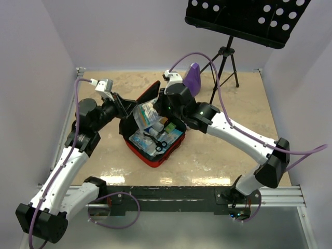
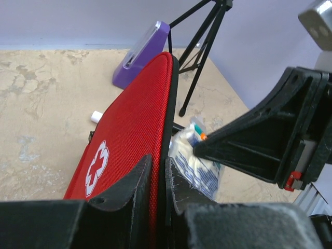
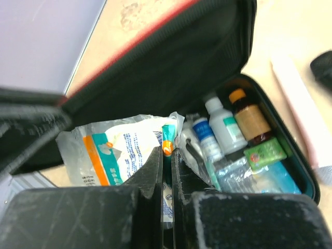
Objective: Organize the medicine kit
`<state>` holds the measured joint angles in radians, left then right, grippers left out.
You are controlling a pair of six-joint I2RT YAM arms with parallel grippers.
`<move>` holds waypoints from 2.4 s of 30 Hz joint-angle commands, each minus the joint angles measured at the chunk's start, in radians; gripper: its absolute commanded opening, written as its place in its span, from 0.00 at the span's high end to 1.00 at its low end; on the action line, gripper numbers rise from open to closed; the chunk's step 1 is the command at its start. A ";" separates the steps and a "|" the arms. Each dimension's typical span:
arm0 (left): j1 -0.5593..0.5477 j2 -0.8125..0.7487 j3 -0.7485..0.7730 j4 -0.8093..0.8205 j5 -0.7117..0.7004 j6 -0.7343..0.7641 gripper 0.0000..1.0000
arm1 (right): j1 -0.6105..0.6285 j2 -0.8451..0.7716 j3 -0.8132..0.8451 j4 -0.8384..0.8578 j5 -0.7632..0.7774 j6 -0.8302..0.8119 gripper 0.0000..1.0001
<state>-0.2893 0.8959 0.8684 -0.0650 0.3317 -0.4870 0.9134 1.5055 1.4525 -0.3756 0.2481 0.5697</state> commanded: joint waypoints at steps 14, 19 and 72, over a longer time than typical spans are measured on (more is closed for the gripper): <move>0.001 -0.046 -0.040 0.016 0.026 0.015 0.85 | -0.030 0.239 0.414 -0.212 0.020 -0.143 1.00; 0.001 -0.041 -0.039 0.014 0.026 0.014 0.85 | -0.030 0.226 0.349 -0.158 0.019 -0.152 1.00; -0.086 -0.232 -0.006 -0.237 0.195 -0.157 0.29 | -0.070 0.105 0.200 -0.028 -0.018 -0.197 1.00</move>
<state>-0.3580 0.6613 0.8715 -0.2584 0.5163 -0.6361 0.8494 1.6417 1.6600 -0.4477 0.2428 0.3599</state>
